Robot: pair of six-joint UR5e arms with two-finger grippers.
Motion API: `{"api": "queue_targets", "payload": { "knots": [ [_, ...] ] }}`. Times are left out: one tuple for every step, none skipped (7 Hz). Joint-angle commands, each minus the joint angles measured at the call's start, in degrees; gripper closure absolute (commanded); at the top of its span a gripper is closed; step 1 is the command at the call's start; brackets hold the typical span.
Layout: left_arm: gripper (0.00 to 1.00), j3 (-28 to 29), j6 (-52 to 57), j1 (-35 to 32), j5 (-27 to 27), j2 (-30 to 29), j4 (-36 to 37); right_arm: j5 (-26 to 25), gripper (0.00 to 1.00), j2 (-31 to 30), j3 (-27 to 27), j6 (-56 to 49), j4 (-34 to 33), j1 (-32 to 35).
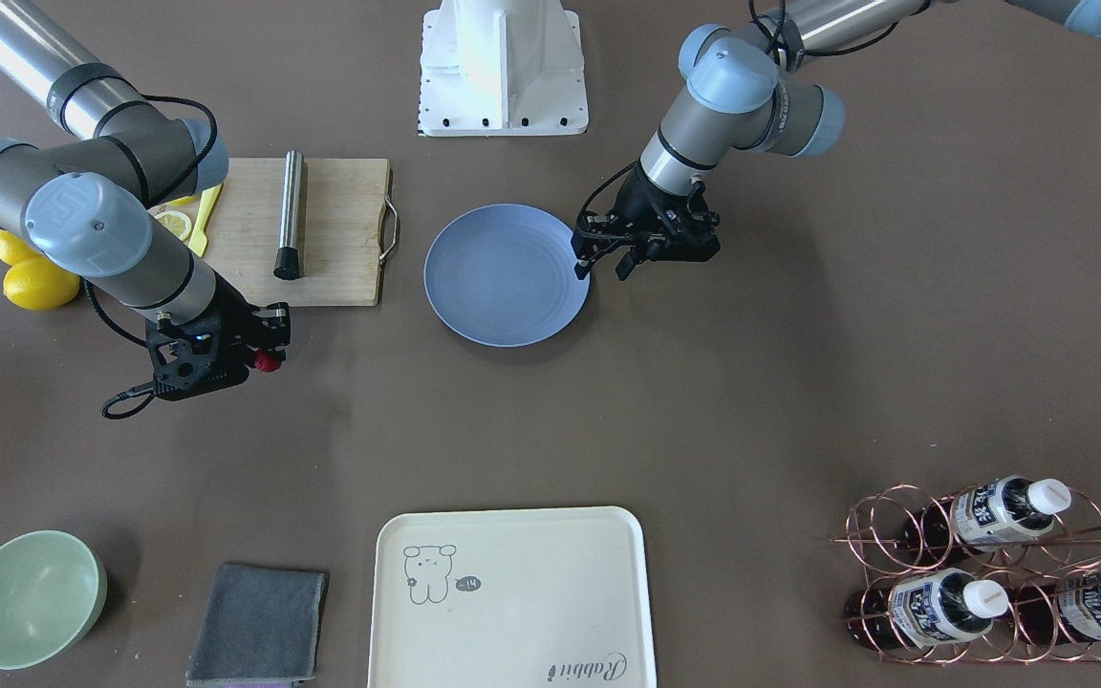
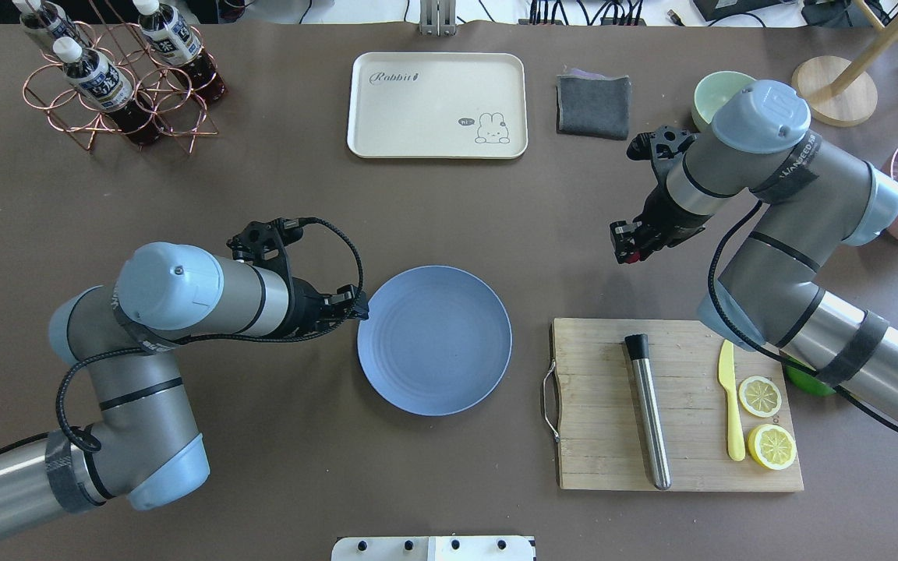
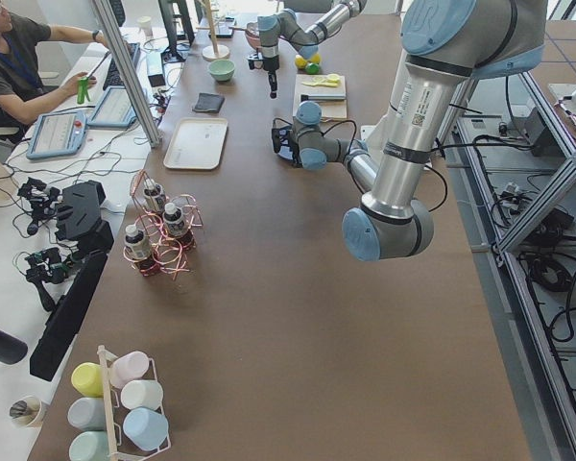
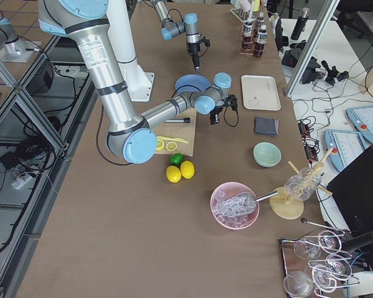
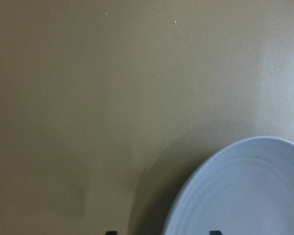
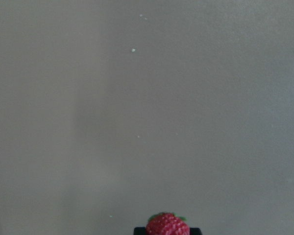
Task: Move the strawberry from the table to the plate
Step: 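Carry the strawberry over the blue plate with the right gripper while the left gripper withdraws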
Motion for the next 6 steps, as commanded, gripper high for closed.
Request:
{"api": "queue_targets", "payload": {
  "knots": [
    [0.31, -4.59, 11.77, -7.46, -5.96, 3.43, 8.03, -0.19, 1.0, 3.54, 2.06, 8.69, -0.15, -2.02],
    [0.29, -4.43, 17.93, -11.67, -9.29, 6.32, 8.06, -0.72, 1.0, 6.43, 2.24, 14.13, -0.24, -4.47],
    [0.28, -4.43, 25.04, -16.06, -12.63, 9.92, 7.8, -2.81, 1.0, 8.46, 2.33, 17.76, -0.24, -6.67],
    [0.28, -4.43, 31.11, -19.76, -14.75, 13.09, 7.54, -5.01, 1.0, 10.66, 2.33, 21.01, -1.2, -9.13],
    [0.28, -3.82, 36.04, -23.11, -16.86, 15.03, 7.45, -7.47, 1.0, 13.11, 2.33, 22.7, -3.9, -11.25],
    [0.28, -3.73, 40.62, -26.01, -19.14, 17.57, 7.45, -11.67, 1.0, 13.92, 2.68, 25.15, -4.37, -15.09]
  ]
}}
